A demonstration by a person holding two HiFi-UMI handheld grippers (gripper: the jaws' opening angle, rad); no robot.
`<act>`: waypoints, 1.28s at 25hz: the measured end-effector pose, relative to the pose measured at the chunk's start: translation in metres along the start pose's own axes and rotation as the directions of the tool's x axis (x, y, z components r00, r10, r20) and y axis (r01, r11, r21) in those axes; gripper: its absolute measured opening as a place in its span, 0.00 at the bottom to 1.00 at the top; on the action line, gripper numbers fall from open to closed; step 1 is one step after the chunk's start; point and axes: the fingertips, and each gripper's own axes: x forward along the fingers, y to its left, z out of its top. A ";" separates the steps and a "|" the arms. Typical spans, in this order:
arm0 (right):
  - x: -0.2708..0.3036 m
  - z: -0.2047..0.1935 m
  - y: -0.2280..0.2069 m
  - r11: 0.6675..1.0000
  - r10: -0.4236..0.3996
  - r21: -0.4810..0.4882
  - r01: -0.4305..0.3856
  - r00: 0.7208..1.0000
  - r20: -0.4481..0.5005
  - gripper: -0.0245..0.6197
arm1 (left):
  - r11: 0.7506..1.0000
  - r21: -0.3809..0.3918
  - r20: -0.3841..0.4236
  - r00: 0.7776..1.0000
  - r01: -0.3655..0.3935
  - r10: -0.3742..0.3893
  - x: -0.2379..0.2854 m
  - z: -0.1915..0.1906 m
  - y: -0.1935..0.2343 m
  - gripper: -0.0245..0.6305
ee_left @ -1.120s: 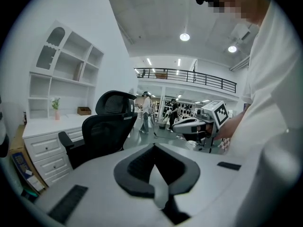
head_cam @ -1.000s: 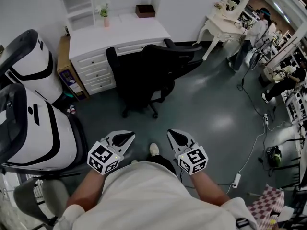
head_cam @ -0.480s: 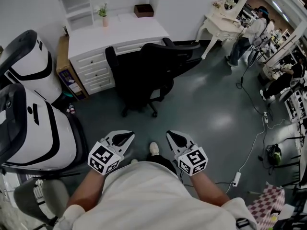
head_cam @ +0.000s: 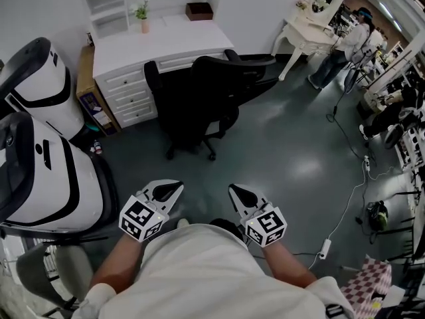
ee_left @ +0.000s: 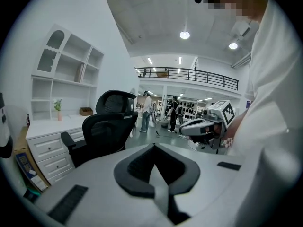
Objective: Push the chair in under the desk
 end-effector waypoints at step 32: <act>-0.138 -0.028 -0.092 0.993 0.115 0.011 -0.116 0.993 0.032 0.04 | 0.993 0.000 -0.016 0.993 -0.115 0.115 0.109 0.029 -0.128 0.03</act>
